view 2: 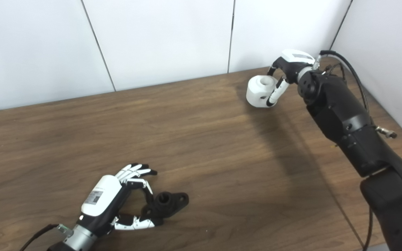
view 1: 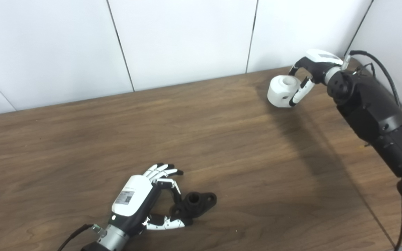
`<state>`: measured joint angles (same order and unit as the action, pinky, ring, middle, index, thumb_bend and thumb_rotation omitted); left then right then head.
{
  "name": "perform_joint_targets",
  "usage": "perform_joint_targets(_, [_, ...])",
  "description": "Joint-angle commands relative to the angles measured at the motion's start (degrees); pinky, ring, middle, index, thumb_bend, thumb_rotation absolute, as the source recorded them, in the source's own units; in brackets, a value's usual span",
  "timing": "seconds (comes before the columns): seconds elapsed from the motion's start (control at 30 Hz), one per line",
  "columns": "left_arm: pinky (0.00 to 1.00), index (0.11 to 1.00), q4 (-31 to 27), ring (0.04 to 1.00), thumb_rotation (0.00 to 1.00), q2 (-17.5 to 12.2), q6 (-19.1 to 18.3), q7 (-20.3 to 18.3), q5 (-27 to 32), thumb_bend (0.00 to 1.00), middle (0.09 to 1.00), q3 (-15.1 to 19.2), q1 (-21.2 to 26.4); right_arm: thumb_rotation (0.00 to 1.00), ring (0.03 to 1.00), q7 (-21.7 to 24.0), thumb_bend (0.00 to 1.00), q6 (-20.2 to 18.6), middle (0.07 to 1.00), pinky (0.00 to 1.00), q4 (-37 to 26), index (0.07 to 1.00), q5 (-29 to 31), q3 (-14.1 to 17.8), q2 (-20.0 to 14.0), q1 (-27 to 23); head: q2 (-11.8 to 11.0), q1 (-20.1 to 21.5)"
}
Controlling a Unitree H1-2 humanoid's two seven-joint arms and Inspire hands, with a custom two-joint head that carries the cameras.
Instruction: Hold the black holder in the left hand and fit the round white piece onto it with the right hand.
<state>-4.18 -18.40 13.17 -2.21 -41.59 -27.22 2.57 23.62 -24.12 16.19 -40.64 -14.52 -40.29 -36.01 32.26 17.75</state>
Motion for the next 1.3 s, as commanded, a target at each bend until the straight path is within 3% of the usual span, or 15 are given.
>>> perform_joint_targets(0.0, [0.92,0.490,3.88,0.895,0.06,-0.42,-2.83,-4.09,-2.91,0.51,0.819,-1.81,-2.07,0.12,0.959,-1.85,0.81,1.40,0.865,0.90,-0.92,0.616,0.00,1.02,-1.01,-3.20,0.17,-0.02])
perform_joint_targets(0.03, [0.91,0.490,3.88,0.894,0.06,-0.41,-2.84,-4.09,-2.95,0.51,0.818,-1.83,-2.06,0.11,0.959,-1.94,0.80,1.60,0.862,0.90,-0.92,0.608,0.01,0.92,-1.09,-3.23,0.17,-0.02])
perform_joint_targets(0.07, [0.91,0.490,3.86,0.893,0.06,-0.40,-2.82,-4.09,-2.93,0.51,0.819,-1.82,-2.06,0.13,0.958,-2.04,0.64,1.75,0.857,0.89,-0.94,0.540,0.06,0.89,-1.14,-3.23,0.11,-0.07])
perform_joint_targets(0.1, [0.91,0.490,3.92,0.893,0.06,-0.37,-2.73,-4.04,-2.89,0.51,0.819,-1.82,-2.05,0.13,0.959,-2.18,0.58,1.88,0.854,0.88,-0.95,0.516,0.15,0.92,-1.17,-3.22,0.15,-0.11])
perform_joint_targets(0.17, [0.91,0.489,3.94,0.892,0.06,-0.27,-2.68,-3.95,-2.86,0.51,0.818,-1.76,-2.05,0.13,0.951,-2.93,0.54,2.68,0.842,0.88,-1.09,0.495,0.23,1.00,-1.23,-3.09,0.02,-0.14])
perform_joint_targets(0.43, [0.91,0.490,4.22,0.894,0.06,0.11,-3.14,-4.30,-3.07,0.51,0.820,-1.82,-1.88,0.13,0.915,-4.47,0.52,5.54,0.800,0.89,-0.46,0.486,0.44,1.29,-1.65,-2.86,-0.34,-0.32])
perform_joint_targets(0.7, [0.92,0.490,4.22,0.895,0.06,0.38,-3.53,-4.52,-3.42,0.51,0.823,-2.18,-1.72,0.13,0.918,-3.99,0.52,4.92,0.802,0.86,-1.90,0.486,0.54,1.61,-2.24,-2.25,-0.02,-1.87])
perform_joint_targets(0.8, [0.91,0.489,4.05,0.897,0.06,0.49,-3.66,-4.69,-3.44,0.51,0.824,-2.33,-1.62,0.13,0.920,-2.26,0.52,3.84,0.804,0.85,-4.30,0.486,0.66,1.69,-2.70,-1.91,0.88,-3.34])
perform_joint_targets(1.07, [0.93,0.491,2.98,0.899,0.06,1.18,-5.19,-5.47,-4.09,0.51,0.826,-2.93,-1.39,0.14,0.901,7.19,0.52,0.85,0.792,0.85,-18.27,0.485,-0.47,0.36,-3.92,-1.55,3.68,-6.81])
perform_joint_targets(1.27, [0.90,0.490,2.23,0.892,0.06,1.81,-5.82,-5.43,-4.95,0.51,0.821,-3.27,-1.12,0.14,0.940,15.26,0.52,-1.02,0.798,0.97,-28.41,0.485,-1.26,-0.40,-4.23,-1.55,6.31,-8.67])
